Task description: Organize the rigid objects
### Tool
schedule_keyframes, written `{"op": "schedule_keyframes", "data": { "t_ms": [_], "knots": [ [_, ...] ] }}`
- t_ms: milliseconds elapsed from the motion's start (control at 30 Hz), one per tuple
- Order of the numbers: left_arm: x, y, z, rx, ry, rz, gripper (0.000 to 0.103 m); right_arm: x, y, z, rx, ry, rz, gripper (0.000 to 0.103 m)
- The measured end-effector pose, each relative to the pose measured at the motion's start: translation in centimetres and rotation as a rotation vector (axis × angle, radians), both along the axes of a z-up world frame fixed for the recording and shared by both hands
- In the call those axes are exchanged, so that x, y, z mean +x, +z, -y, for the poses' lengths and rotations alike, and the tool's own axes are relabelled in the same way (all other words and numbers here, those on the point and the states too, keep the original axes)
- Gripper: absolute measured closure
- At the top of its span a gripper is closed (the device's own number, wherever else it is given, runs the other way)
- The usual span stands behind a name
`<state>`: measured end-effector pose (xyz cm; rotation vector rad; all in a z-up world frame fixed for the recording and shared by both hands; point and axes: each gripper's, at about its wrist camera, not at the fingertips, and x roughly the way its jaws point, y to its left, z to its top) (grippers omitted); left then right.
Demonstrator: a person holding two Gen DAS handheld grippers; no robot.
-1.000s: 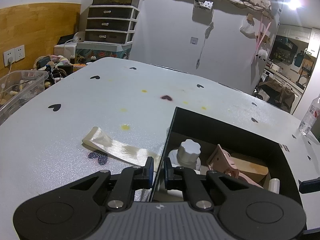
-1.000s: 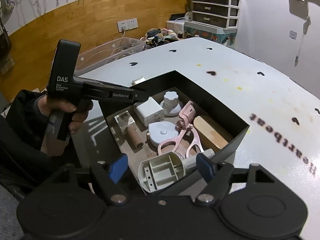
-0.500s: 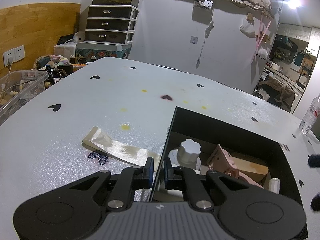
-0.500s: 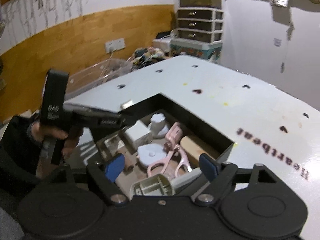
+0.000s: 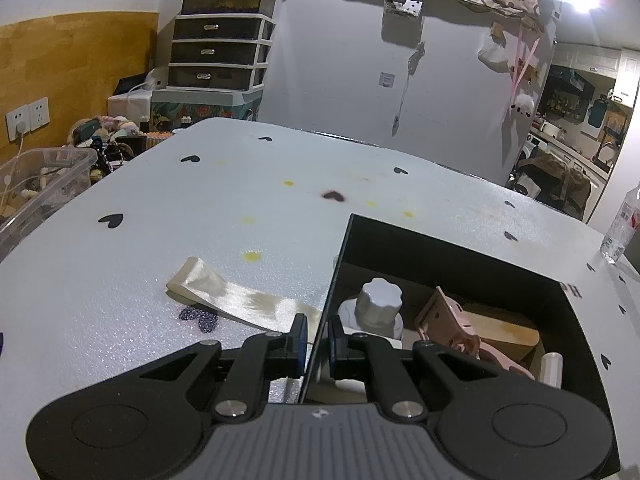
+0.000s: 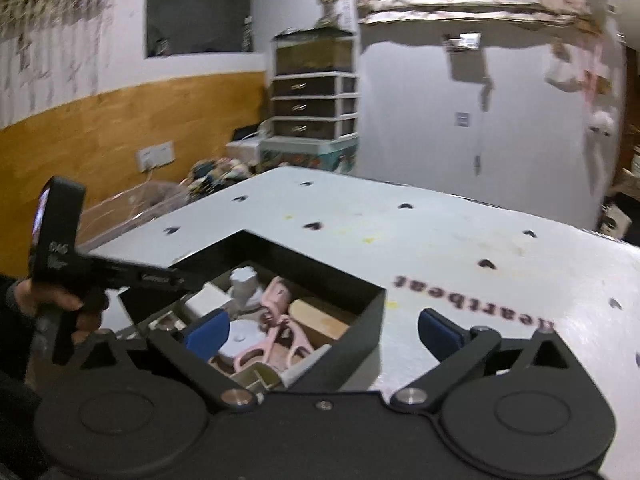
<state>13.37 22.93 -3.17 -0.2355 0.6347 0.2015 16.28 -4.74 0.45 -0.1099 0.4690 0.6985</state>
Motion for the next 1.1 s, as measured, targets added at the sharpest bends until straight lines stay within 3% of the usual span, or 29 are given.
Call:
{"op": "schedule_keyframes", "data": {
  "t_ms": [167,233,367,433,633,800,1100],
  "knots": [
    [-1.0,1.5,0.4,0.030,-0.002,0.041,0.075,-0.2,-0.3,0.5,0.037,-0.047,-0.007,0.001],
    [-1.7,2.2,0.7,0.038,0.003,0.065,0.061,-0.4,-0.3,0.6,0.042,-0.060,0.000,0.001],
    [-3.6,3.5,1.5,0.053,0.008,0.110,0.046,-1.2,-0.5,0.5,0.051,-0.077,0.016,0.001],
    [-4.7,4.0,2.0,0.061,0.009,0.135,0.031,-1.7,-0.6,0.6,0.059,-0.091,0.026,0.001],
    [-8.0,5.2,3.5,0.071,0.019,0.191,0.010,-3.5,-0.7,1.3,0.070,-0.146,0.057,0.000],
    [-10.5,5.4,4.8,0.094,0.019,0.213,0.001,-5.4,-0.9,2.2,0.079,-0.182,0.079,0.000],
    [-14.1,5.3,6.9,0.118,-0.001,0.246,0.000,-8.3,-1.4,3.7,0.093,-0.237,0.110,0.000]
  ]
}}
